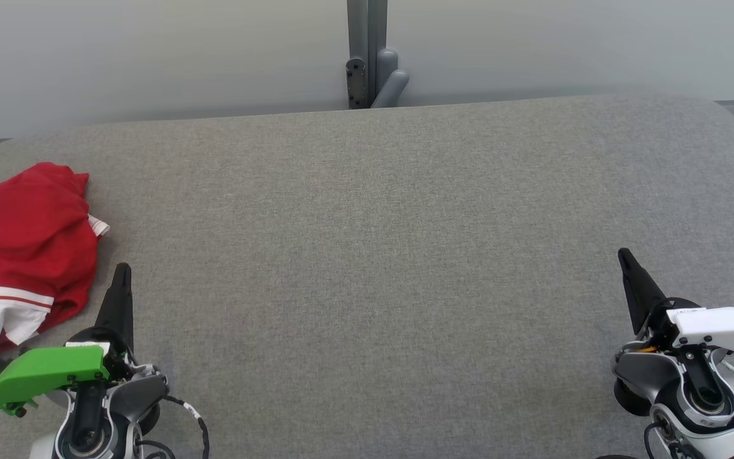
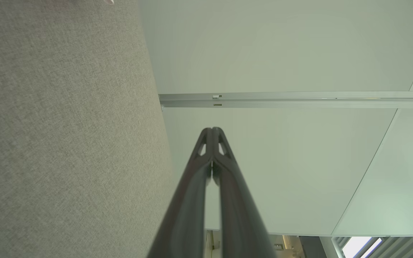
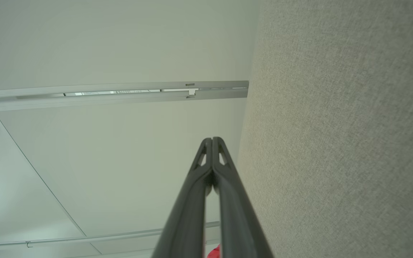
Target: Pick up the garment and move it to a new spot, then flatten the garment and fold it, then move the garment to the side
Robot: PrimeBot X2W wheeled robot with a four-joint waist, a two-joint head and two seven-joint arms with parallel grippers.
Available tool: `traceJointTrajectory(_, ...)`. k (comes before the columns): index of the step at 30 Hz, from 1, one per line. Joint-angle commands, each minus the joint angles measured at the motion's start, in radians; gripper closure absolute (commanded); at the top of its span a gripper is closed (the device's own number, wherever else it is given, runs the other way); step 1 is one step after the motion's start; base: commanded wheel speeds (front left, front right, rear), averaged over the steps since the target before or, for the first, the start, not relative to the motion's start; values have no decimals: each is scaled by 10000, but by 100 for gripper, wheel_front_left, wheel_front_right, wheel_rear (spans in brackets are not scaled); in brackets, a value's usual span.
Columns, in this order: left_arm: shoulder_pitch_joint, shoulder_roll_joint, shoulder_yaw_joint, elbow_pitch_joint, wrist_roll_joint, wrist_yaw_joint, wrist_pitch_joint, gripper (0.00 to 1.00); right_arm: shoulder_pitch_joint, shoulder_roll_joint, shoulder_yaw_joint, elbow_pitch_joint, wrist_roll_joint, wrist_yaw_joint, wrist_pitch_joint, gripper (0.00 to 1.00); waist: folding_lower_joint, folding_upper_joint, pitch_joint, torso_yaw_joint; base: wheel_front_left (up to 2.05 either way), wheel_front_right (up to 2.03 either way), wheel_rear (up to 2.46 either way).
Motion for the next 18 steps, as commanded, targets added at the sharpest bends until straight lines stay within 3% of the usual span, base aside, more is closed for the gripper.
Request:
traceJointTrajectory(1, -30, 52, -6, -47, 6, 22, 23, 100, -40, -72, 17, -33, 44, 4, -45, 100, 0, 0, 0, 0, 0, 0, 0)
traceJointTrajectory(18, -29, 52, -4, -47, 7, 22, 23, 100, -40, -74, 21, -35, 49, 4, -43, 100, 0, 0, 0, 0, 0, 0, 0)
